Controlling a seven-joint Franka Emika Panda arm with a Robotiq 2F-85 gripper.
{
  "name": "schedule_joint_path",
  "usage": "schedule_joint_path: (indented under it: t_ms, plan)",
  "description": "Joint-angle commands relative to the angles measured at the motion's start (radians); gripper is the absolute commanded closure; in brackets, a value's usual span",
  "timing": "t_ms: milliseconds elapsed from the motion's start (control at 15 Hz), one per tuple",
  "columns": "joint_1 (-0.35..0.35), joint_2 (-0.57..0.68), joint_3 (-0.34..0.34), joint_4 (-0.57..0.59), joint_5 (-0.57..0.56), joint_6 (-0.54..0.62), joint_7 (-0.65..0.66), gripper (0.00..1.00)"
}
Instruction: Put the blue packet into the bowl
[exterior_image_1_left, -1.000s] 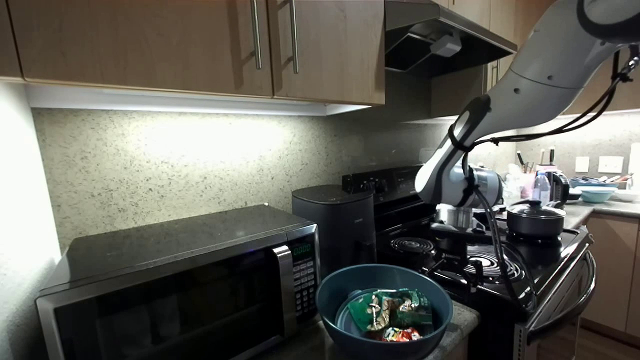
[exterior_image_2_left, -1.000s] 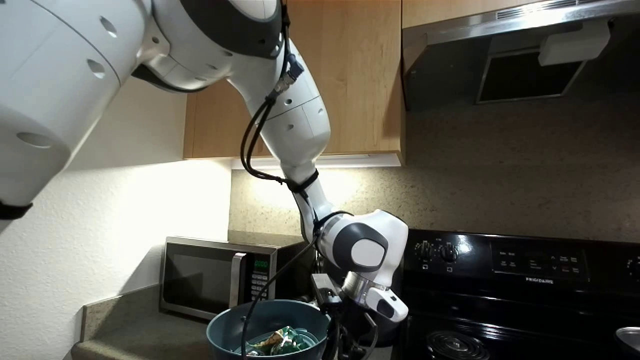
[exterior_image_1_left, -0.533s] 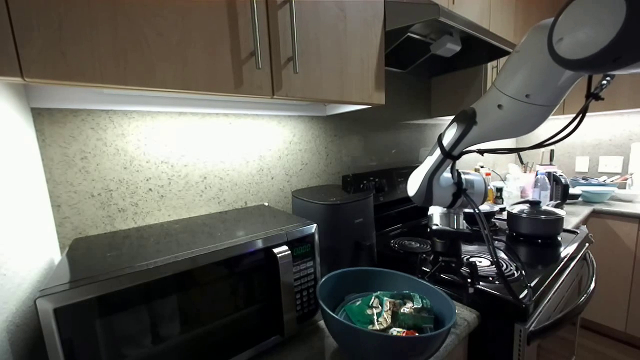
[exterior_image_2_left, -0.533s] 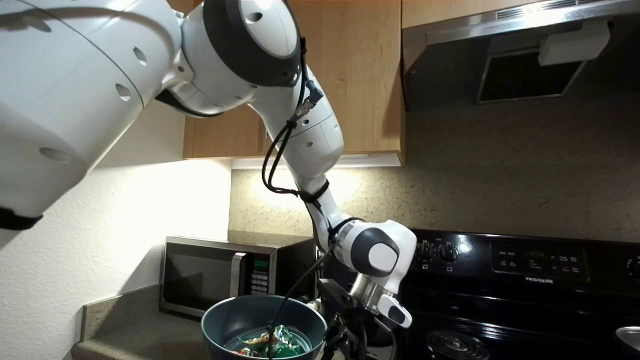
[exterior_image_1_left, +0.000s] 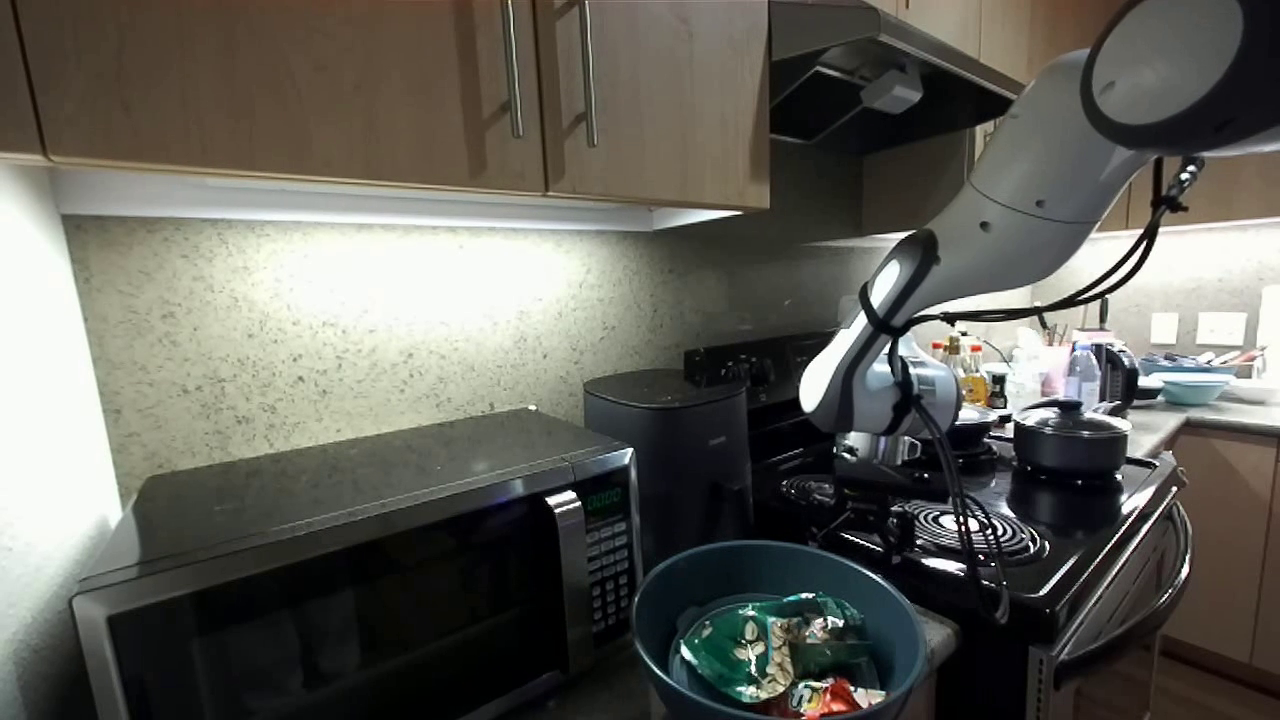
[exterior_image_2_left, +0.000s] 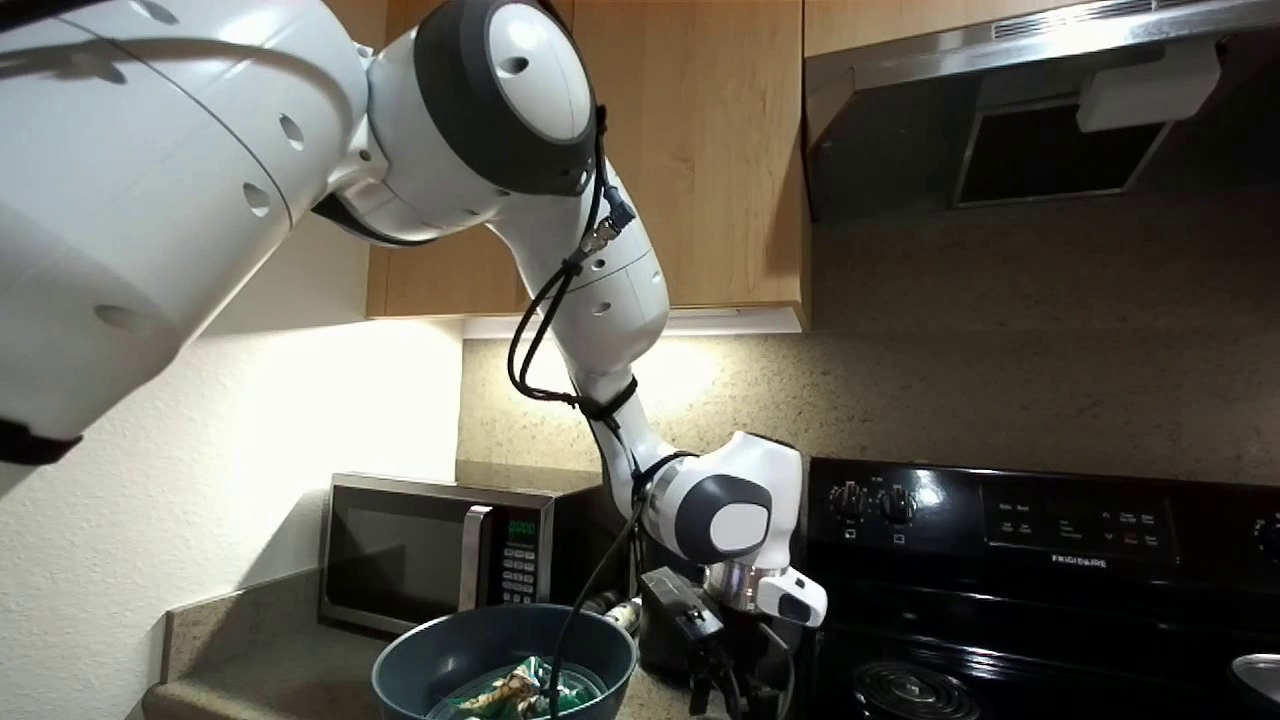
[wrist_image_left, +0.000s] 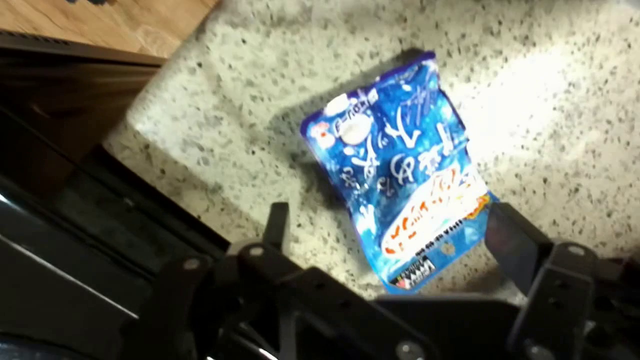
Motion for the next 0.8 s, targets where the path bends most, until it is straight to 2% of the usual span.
schedule_joint_path:
  t_ms: [0, 133, 267, 533, 667, 733]
  plan:
    - [0.028, -0.055, -0.003, -0.080, 0.000, 0.161, 0.083, 0.00]
    - [0.034, -0.099, 0.001, -0.114, -0.006, 0.156, 0.105, 0.00]
    - [0.046, -0.158, 0.003, -0.168, -0.005, 0.214, 0.109, 0.00]
    - [0.094, -0.294, -0.032, -0.287, -0.059, 0.269, 0.177, 0.00]
    - [0.099, -0.365, -0.038, -0.340, -0.093, 0.244, 0.197, 0.00]
    - [0.090, -0.399, -0.031, -0.354, -0.097, 0.167, 0.193, 0.00]
